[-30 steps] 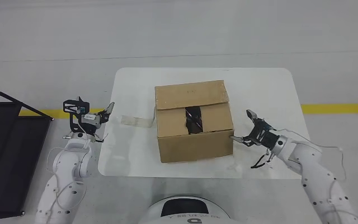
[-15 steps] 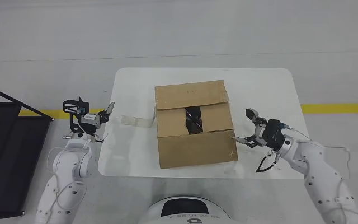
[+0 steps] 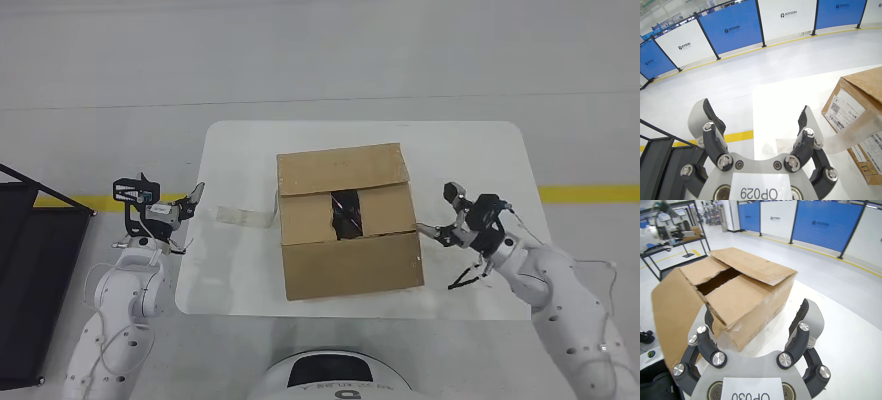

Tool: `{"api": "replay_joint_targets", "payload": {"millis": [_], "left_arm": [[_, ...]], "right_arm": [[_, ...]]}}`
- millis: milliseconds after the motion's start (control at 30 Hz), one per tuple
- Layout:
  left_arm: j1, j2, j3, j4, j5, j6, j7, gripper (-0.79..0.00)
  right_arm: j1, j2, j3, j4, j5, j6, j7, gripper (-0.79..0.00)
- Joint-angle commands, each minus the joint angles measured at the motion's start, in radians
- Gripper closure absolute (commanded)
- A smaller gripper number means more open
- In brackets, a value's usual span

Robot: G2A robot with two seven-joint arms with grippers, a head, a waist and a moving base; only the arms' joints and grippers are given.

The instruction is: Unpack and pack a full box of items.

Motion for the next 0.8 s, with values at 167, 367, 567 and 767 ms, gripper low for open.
{"api": "replay_joint_targets", "payload": {"millis": [167,367,567,767], "left_arm": [[0.000,0.000,0.000,0.000,0.000,0.000,0.000,-0.785],[0.000,0.000,0.000,0.000,0.000,0.000,0.000,-0.785],[0.000,0.000,0.000,0.000,0.000,0.000,0.000,-0.785],[0.000,0.000,0.000,0.000,0.000,0.000,0.000,-0.785]], "right_arm": [[0.131,-0.021,-0.092,0.049,0.123,0.097,0.185,-0.785],[0.179,-0.036,-0.139,0.056,0.095,0.222,0.242,-0.785],[0.209,-0.046,-0.174,0.074,0.078,0.277,0.286,-0.785],[0.254,-0.060,-0.204,0.095,0.089,0.361,0.357,-0.785]]}}
